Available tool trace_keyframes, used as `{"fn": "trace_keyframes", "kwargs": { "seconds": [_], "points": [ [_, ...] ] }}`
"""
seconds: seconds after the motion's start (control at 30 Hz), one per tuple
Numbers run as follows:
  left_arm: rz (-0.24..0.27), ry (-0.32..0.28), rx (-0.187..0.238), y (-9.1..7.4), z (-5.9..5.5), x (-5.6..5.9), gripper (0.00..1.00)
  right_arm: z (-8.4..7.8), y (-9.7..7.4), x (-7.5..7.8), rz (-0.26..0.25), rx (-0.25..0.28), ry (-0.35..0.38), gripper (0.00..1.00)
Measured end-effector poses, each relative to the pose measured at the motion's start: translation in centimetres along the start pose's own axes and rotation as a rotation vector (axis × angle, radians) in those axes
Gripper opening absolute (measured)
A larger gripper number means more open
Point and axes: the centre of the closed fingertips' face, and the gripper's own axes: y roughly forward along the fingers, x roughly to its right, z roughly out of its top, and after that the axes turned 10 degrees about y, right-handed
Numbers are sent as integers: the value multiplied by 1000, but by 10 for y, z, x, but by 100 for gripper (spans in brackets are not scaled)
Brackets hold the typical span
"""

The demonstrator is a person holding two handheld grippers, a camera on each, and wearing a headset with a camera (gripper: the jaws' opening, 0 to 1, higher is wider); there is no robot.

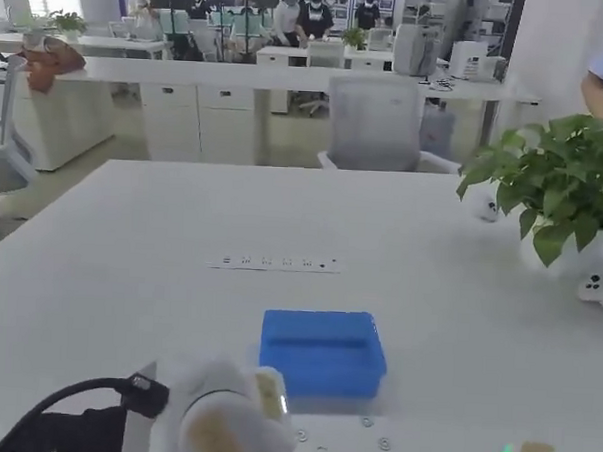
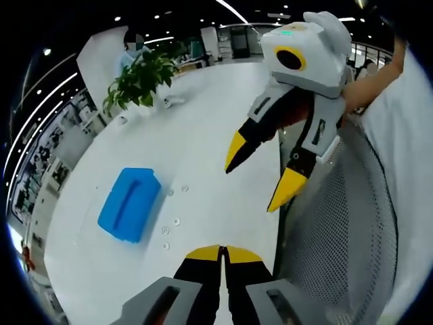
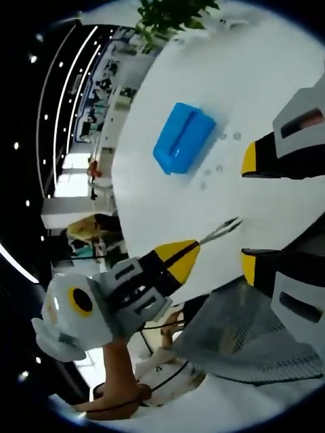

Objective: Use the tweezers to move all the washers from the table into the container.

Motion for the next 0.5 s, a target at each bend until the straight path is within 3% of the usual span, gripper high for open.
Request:
{"fn": "trace_keyframes", "kwargs": {
  "seconds": [0.07, 0.1, 0.17, 0.27, 0.5],
  "points": [
    [-19, 1, 1, -5, 5, 5, 0, 2, 7, -17, 72, -25, -47, 33],
    [-22, 0, 7, -8, 7, 6, 0, 0, 11, -21, 81, -48, -47, 31],
    [-37, 7, 31, -13, 15, 13, 0, 5, 16, -31, 116, -33, -61, 31],
    [-49, 38, 57, -22, 26, 23, 0, 4, 19, -36, 137, -51, -82, 25],
    [-55, 96, 50, -34, 35, 42, 0, 9, 12, -48, 179, -61, -169, 10]
  ]
}}
